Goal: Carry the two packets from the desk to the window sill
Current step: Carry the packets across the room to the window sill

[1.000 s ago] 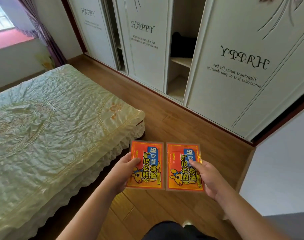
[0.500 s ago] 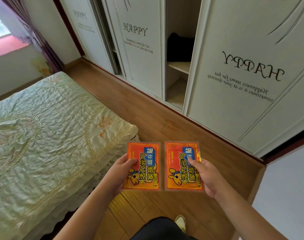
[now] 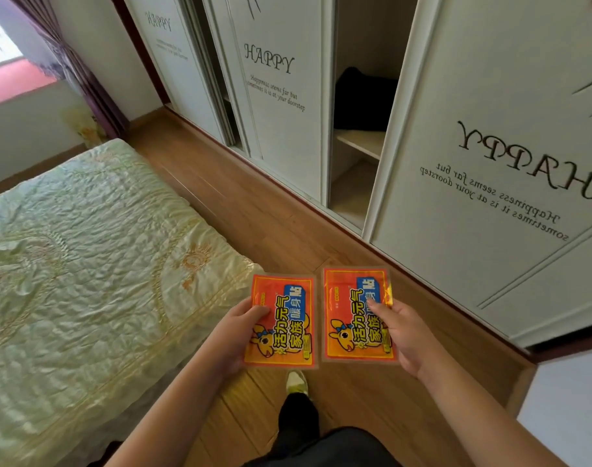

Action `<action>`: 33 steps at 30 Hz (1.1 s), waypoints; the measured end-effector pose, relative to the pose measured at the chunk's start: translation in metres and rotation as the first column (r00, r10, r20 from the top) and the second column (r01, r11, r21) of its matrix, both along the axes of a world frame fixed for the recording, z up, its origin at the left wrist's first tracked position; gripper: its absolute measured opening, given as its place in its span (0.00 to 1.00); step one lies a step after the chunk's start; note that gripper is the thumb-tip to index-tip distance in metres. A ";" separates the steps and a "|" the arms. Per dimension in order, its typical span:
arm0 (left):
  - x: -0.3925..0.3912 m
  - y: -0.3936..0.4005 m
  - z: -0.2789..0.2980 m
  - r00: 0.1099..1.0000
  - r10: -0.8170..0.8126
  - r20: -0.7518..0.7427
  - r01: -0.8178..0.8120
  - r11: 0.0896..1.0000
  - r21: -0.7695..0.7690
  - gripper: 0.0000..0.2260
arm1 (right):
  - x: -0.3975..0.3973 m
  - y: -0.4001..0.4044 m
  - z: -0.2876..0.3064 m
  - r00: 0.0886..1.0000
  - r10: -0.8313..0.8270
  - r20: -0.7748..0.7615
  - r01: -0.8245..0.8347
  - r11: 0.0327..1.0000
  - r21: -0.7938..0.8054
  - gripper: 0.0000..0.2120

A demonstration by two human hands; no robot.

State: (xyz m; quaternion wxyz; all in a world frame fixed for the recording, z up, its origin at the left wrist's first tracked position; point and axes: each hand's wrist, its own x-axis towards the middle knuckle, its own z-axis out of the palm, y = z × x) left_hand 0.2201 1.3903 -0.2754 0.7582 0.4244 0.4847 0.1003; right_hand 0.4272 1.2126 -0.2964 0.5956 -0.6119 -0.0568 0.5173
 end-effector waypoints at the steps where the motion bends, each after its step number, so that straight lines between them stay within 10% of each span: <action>1: 0.008 0.011 -0.003 1.000 0.009 -0.006 -0.009 1.000 -0.003 0.07 | 0.009 0.011 -0.001 1.000 0.007 0.013 -0.007 1.000 -0.009 0.08; 33: 0.275 0.343 -0.005 0.990 0.135 0.036 -0.136 0.990 0.048 0.10 | 0.301 0.371 0.005 0.986 0.147 0.083 -0.147 0.989 -0.004 0.07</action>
